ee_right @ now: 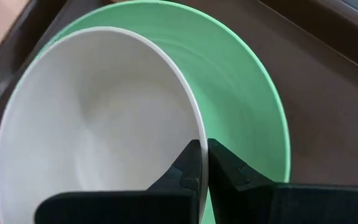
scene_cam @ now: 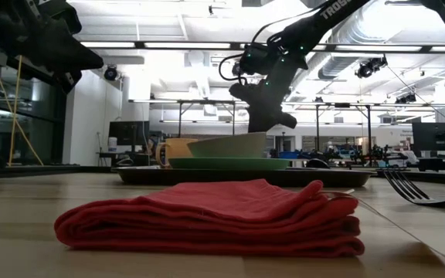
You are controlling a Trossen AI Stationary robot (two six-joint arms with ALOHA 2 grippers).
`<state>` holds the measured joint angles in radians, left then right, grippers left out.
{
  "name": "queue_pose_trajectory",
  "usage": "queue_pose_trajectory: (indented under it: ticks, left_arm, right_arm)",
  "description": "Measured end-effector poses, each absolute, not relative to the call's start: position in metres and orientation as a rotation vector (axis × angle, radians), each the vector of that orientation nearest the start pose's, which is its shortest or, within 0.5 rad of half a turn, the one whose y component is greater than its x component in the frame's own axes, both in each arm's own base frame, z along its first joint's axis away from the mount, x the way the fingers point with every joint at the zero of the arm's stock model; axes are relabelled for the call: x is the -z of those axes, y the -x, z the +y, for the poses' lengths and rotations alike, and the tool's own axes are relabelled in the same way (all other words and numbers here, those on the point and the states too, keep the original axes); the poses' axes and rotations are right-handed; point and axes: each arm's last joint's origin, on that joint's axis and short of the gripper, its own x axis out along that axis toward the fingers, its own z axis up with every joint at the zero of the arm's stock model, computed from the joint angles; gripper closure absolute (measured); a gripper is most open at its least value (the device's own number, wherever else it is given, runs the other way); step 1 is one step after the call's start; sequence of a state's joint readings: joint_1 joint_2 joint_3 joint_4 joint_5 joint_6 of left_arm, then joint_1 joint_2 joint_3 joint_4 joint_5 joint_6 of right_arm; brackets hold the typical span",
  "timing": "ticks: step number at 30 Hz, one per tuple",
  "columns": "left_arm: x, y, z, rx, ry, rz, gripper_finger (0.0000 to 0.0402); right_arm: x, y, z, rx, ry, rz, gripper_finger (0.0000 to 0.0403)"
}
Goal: Set up tray
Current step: Put the gray bowl on top of the green plate to the bottom of the yellow mug
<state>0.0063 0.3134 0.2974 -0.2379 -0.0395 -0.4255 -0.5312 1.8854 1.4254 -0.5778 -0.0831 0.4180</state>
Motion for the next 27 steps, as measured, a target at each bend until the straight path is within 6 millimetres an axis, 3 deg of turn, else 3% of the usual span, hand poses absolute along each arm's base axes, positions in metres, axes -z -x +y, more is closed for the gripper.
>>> queue_pose_trajectory:
  ticks: [27]
  left_arm:
    - [-0.2168,-0.1083,0.0016,-0.092,0.420,0.242,0.0346]
  right_arm:
    - [-0.2166,-0.3439,-0.1991,0.606,-0.682,0.905,0.0402]
